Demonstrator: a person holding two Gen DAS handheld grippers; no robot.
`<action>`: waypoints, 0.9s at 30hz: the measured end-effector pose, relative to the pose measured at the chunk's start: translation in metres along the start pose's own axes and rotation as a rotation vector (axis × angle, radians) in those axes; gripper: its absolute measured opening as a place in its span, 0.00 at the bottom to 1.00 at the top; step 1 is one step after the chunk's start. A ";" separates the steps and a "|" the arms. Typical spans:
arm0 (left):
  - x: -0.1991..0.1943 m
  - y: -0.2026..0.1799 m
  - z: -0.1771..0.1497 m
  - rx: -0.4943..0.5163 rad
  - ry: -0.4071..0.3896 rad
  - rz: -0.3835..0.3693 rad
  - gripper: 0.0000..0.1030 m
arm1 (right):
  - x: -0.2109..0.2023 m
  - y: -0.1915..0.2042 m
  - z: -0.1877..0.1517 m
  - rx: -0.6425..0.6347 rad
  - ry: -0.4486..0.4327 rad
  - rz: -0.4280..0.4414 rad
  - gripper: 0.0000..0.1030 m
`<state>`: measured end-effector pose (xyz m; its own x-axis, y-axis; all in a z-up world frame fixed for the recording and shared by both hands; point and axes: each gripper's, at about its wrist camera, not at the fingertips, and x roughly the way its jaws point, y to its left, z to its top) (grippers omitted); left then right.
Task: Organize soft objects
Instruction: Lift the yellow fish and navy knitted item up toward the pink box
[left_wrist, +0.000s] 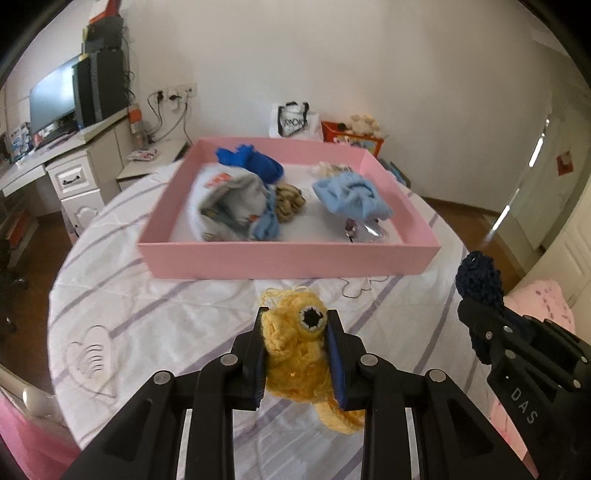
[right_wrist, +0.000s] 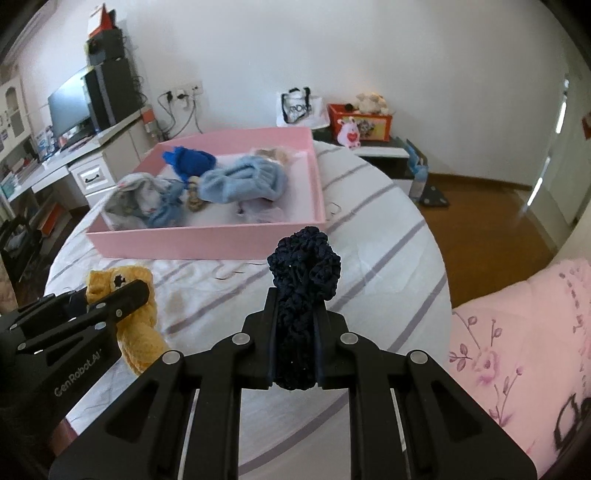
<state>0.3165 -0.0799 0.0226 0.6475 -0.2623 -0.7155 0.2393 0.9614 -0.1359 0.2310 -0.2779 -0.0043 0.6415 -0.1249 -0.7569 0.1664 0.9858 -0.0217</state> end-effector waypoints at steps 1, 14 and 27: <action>-0.006 0.003 -0.001 -0.003 -0.010 0.004 0.24 | -0.003 0.003 -0.001 -0.004 -0.006 0.006 0.14; -0.091 0.013 -0.019 -0.012 -0.138 0.064 0.24 | -0.059 0.043 -0.004 -0.079 -0.125 0.055 0.14; -0.191 -0.006 -0.053 0.018 -0.327 0.101 0.24 | -0.132 0.047 -0.011 -0.102 -0.289 0.063 0.14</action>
<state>0.1531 -0.0313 0.1243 0.8658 -0.1813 -0.4664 0.1729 0.9830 -0.0612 0.1457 -0.2136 0.0876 0.8371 -0.0755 -0.5418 0.0527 0.9970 -0.0575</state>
